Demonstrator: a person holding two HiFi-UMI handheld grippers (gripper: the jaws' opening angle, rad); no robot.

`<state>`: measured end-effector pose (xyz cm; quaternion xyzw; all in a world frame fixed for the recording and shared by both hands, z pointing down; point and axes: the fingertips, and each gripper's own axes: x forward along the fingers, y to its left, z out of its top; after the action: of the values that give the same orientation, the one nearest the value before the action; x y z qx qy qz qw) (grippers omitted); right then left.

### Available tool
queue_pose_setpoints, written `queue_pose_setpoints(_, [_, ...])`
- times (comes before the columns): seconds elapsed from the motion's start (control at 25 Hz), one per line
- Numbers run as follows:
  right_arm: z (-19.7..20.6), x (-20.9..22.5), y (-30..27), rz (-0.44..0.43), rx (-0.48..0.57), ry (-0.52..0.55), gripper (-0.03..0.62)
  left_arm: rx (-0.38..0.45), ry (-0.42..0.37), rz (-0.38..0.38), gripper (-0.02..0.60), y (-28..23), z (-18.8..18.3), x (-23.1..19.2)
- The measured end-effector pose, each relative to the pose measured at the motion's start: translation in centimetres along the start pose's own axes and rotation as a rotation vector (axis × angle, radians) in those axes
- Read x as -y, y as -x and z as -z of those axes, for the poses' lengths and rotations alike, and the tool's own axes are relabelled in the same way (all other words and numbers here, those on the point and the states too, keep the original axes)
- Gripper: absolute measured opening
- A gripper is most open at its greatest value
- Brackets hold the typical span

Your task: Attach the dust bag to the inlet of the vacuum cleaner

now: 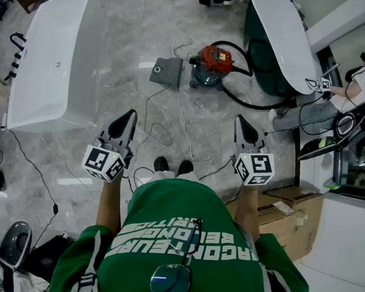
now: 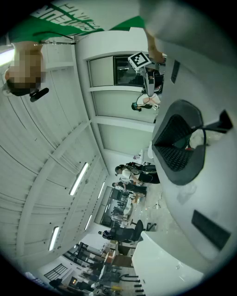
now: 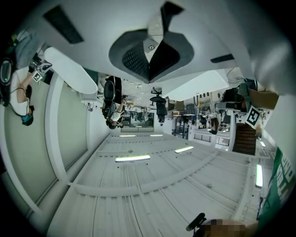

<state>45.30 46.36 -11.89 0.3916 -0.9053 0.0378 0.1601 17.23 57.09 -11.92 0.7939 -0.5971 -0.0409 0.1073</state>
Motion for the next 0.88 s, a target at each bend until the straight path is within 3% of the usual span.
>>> queue_pose_setpoints(0.4, [1.2, -2.5, -4.8, -0.025, -0.029, 0.017, 0.006, -0.001, 0.013, 0.015, 0.003, 0.6, 0.5, -4.8])
queue_pose_setpoints(0.88, [-0.6, -5.2, -13.1, -0.095, -0.031, 0.029, 0.006, -0.009, 0.035, 0.009, 0.003, -2.1, 0.6, -12.0])
